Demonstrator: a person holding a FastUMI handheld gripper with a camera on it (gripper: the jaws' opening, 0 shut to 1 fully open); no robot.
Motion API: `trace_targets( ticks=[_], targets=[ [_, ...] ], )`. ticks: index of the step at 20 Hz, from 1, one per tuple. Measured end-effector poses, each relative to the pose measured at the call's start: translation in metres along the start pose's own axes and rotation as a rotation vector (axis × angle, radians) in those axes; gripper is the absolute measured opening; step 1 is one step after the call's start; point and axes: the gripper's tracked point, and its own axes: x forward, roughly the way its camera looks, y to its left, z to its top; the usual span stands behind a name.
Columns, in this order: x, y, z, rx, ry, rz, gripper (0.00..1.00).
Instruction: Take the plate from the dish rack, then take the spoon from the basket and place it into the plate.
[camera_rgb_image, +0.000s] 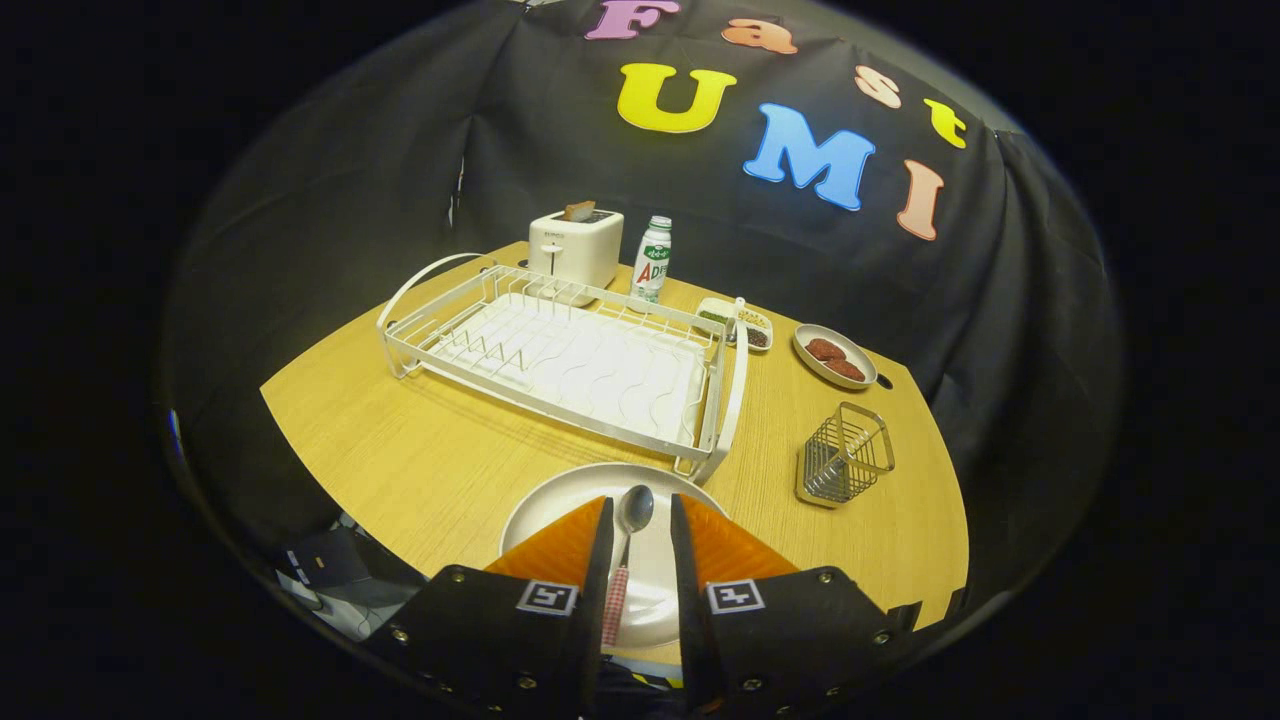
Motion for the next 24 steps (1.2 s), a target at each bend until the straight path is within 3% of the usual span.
trace_targets(
  ticks=[11, 13, 15, 16, 24],
  targets=[
    [-0.006, -0.008, 0.014, -0.005, -0.033, -0.025, 0.33],
    [-0.011, -0.019, 0.027, 0.004, -0.066, -0.062, 0.46],
    [-0.016, -0.026, 0.043, 0.025, -0.126, -0.086, 0.77],
    [-0.019, -0.027, 0.056, 0.04, -0.162, -0.08, 0.99],
    [-0.064, -0.074, 0.169, 0.113, -0.488, -0.065, 0.97]
  ],
)
